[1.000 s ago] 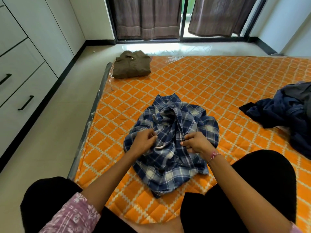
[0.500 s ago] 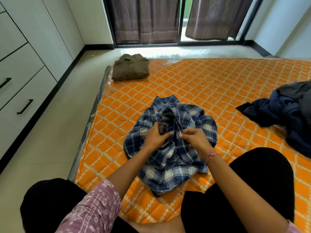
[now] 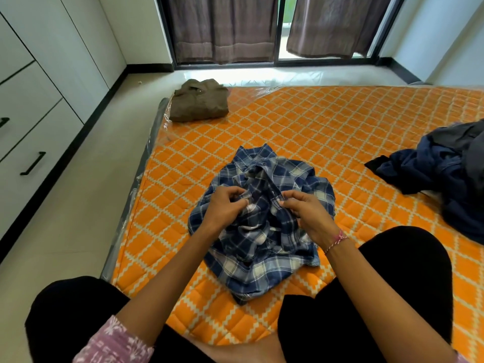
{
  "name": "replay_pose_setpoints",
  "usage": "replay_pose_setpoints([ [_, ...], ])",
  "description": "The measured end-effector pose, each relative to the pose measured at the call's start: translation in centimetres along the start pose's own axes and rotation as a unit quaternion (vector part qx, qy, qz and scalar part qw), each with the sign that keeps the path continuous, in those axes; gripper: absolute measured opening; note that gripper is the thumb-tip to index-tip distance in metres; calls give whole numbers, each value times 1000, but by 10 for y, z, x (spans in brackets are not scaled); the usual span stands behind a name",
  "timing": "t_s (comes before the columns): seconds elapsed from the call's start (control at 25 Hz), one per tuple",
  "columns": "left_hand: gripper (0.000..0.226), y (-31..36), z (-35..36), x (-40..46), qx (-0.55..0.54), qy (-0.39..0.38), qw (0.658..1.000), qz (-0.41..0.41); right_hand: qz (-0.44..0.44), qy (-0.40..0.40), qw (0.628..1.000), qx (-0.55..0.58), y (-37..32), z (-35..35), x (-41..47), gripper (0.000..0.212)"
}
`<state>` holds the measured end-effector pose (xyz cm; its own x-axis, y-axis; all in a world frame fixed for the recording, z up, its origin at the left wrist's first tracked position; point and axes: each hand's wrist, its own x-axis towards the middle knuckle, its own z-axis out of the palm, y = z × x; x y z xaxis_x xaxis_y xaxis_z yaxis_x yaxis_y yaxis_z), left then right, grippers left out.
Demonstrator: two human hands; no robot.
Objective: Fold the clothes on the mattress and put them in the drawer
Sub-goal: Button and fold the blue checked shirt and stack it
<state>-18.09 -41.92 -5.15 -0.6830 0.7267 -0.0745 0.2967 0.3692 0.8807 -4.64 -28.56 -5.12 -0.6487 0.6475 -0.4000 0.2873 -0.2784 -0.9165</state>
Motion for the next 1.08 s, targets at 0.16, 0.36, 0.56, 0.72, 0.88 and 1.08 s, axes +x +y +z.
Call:
replay_pose_setpoints([
  [0.16,12,3,9,-22,14,1,1000,21,-65,54,995,-54,4,16,-8,14],
  [0.36,30,7,28,-40,-61,6,998,-18,-60,54,994,-78,10,27,-19,23],
  [0.56,27,20,32,-37,-330,-14,911,-247,-62,23,996,-65,13,30,-26,19],
  [0.72,21,15,35,-34,-282,-19,917,-280,-37,33,998,-45,21,31,-26,15],
  [0.88,18,9,32,-36,-313,-18,922,-227,-43,162,982,-86,24,26,-23,11],
  [1.08,16,13,44,-38,-265,53,951,-147,-76,141,978,-133,13,30,-30,16],
])
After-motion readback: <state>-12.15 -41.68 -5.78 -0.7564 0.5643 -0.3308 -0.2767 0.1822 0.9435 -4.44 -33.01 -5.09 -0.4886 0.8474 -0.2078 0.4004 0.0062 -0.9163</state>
